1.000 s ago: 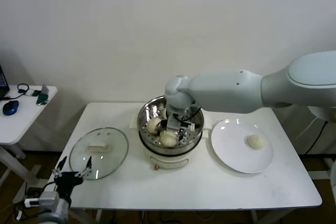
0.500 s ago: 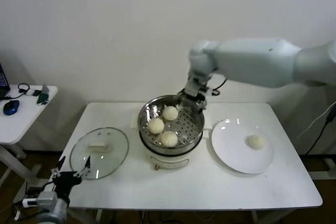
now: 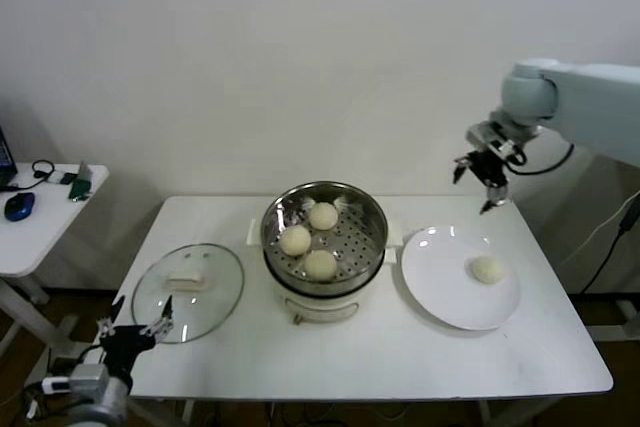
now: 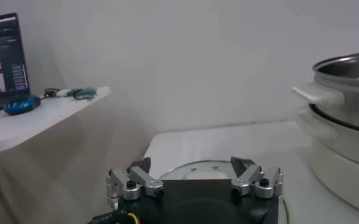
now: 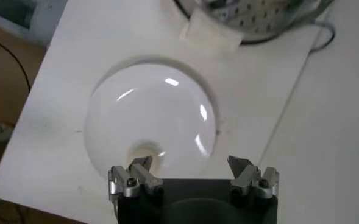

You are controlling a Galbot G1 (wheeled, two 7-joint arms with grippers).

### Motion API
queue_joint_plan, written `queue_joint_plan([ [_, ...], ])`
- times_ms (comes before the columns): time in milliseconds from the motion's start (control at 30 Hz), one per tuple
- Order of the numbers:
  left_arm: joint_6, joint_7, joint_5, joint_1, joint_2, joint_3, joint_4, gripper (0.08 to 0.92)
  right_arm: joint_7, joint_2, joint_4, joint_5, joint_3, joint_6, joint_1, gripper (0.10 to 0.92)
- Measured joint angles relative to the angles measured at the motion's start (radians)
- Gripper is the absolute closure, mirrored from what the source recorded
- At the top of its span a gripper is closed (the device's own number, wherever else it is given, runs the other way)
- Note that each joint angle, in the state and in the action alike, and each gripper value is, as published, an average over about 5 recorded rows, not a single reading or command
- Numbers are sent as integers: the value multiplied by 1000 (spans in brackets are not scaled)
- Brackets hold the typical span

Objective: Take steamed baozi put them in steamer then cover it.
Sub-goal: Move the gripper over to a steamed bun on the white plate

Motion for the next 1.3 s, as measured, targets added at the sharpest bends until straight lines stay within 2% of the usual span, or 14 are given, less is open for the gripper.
queue_joint_plan([
  [400, 4, 1, 18, 4, -7, -9, 13, 177, 29, -80, -144, -148, 232, -35, -337, 203],
  [833, -2, 1, 25, 15, -11, -7, 21, 177, 64, -30, -330, -270, 450, -21, -599, 203],
  [1300, -9, -1, 29, 18, -16, 8, 23, 177, 102, 14, -430, -314, 556, 0, -702, 203],
])
